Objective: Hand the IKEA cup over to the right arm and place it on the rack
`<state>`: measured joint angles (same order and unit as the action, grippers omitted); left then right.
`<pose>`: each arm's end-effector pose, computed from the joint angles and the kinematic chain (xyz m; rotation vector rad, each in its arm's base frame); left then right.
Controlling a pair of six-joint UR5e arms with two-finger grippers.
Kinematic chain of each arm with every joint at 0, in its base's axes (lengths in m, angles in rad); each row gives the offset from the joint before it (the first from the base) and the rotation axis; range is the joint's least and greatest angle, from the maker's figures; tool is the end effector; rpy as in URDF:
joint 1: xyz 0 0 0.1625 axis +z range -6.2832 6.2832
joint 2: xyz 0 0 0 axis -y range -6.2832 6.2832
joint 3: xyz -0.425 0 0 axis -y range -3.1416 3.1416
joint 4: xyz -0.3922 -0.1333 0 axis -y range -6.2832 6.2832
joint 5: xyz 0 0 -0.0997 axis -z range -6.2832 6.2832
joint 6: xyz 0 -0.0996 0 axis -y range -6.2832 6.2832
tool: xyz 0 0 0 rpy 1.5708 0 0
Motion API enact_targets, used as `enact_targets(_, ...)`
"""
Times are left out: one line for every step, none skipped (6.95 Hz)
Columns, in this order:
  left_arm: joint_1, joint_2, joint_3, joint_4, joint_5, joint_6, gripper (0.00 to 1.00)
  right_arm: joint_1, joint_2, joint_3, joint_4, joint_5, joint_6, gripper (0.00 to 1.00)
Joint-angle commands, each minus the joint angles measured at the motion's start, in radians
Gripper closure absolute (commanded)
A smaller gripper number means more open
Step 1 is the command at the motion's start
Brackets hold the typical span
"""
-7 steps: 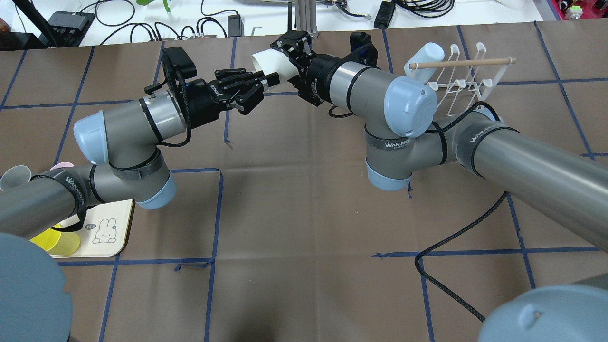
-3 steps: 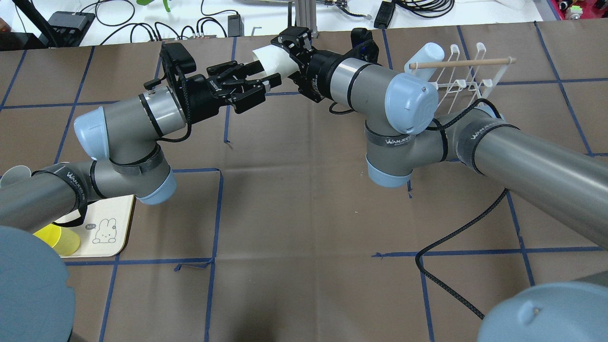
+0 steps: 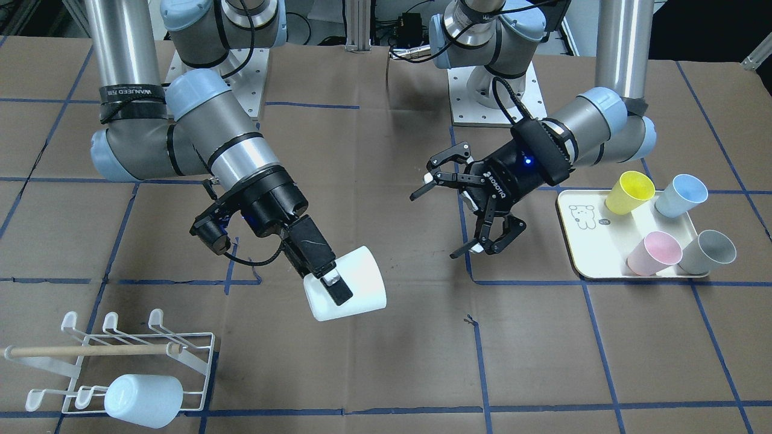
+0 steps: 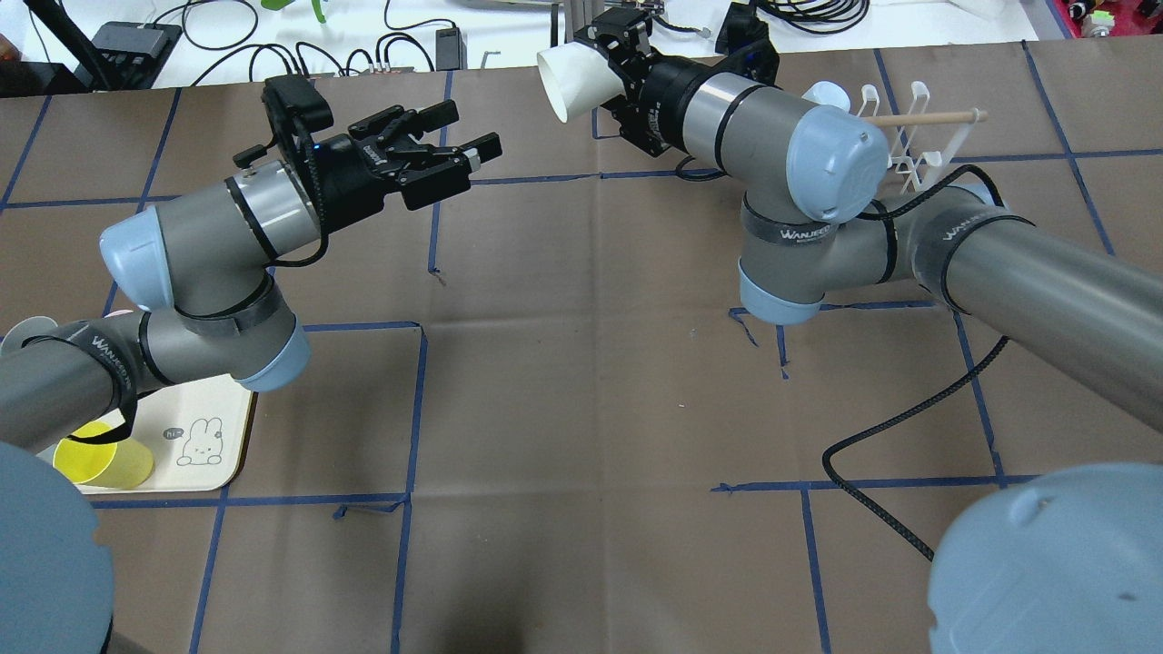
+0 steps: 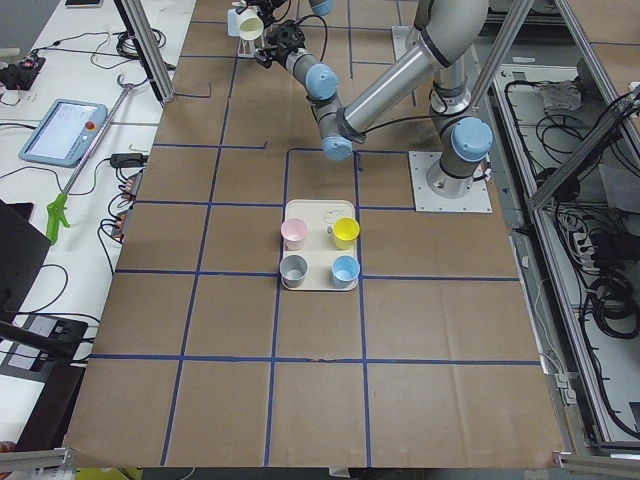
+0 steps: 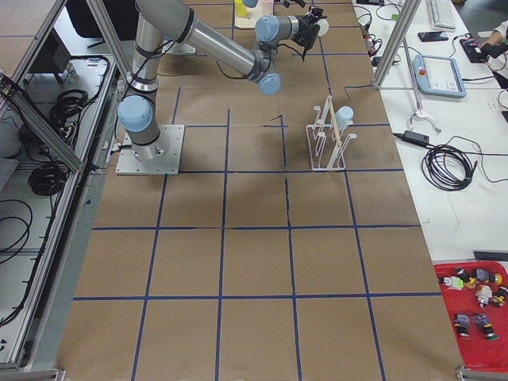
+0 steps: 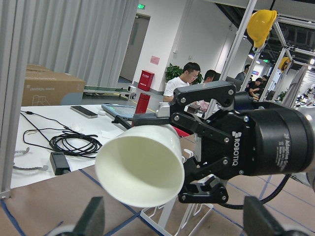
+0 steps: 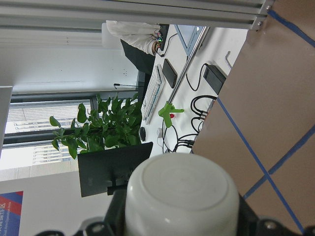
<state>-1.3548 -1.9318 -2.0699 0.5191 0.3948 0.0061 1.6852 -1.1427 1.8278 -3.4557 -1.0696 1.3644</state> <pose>-0.1181 -0.5126 0.3440 -0.6258 -1.7971 1.3356 0.2482 -0.5731 0.3622 0.8496 1.7512 -0.6382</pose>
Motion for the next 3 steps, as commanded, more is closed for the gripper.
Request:
enact_targets(0.074,0.001,0.005,0.013,-0.054,-0.001,0.02,-0.092,-0.015,-0.002,0.001,-0.001,-0.159,0.53)
enact_targets(0.074,0.001,0.019,0.001,-0.041,-0.004,0.02,-0.125,-0.040,-0.001,0.012,-0.003,-0.370,0.59)
enact_targets(0.074,0.001,0.052,-0.051,-0.001,-0.008,0.02,-0.152,-0.046,0.001,0.026,-0.012,-0.592,0.63)
